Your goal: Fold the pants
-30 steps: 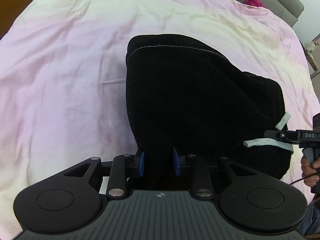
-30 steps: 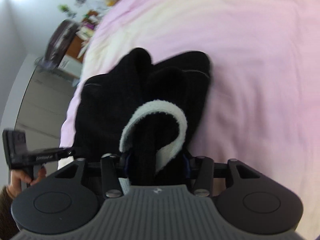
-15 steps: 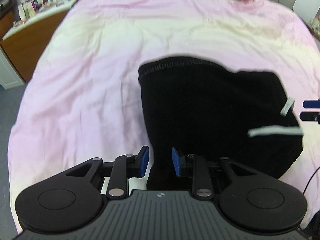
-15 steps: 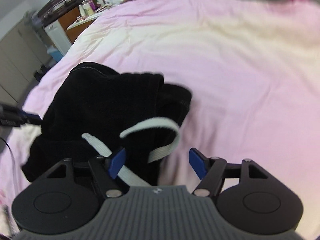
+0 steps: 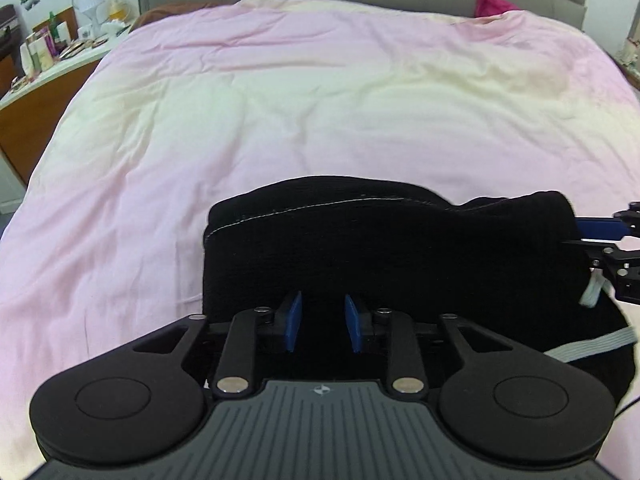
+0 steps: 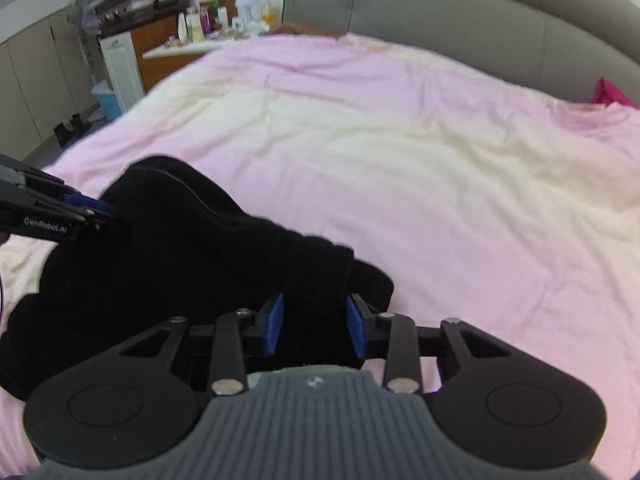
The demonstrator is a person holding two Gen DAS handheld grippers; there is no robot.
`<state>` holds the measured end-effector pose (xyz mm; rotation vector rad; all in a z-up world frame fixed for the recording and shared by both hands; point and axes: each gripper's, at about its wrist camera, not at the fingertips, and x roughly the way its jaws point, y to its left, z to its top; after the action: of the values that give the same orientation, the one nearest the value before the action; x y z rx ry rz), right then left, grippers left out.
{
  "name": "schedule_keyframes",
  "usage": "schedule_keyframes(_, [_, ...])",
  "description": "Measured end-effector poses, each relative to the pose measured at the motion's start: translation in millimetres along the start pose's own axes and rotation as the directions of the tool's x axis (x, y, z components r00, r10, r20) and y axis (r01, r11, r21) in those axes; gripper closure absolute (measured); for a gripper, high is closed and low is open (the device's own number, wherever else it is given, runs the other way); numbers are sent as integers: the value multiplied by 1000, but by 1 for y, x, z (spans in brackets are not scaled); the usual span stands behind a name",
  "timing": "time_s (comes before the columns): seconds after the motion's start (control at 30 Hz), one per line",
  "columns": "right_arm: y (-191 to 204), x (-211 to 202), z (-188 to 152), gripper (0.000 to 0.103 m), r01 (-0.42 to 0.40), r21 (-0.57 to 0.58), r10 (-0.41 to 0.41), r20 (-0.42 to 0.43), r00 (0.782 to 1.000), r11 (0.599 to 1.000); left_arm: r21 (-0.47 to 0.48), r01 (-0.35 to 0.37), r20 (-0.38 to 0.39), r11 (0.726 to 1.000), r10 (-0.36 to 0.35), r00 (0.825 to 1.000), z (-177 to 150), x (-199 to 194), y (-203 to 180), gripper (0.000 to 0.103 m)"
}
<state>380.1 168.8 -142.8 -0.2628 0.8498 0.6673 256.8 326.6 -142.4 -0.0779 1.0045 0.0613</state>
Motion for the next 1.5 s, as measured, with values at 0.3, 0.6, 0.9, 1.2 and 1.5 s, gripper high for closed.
schedule_keyframes(0.3, [-16,37,4,69,-17,89,23,-70,997,996,-21,25,-15,999,-25,1000,1,-17,10,79])
schedule_keyframes(0.6, [37,-44,-40,69,-61,-25,63,69,996,998,73,5,-50,997,-2,999,-83,-77,11,79])
schedule_keyframes(0.9, [55,-26,-86,61,-28,-50,27,-17,999,998,10,-100,-38,995,100,994,-114,-71,4,70])
schedule_keyframes(1.2, [60,-93,-65,57,-44,-17,45,79,996,999,-71,-284,144,956,292,946,-128,-170,-73,50])
schedule_keyframes(1.5, [83,-242,-72,21,37,2,-35,358,933,999,-198,-271,377,942,328,866,-133,-260,-124,21])
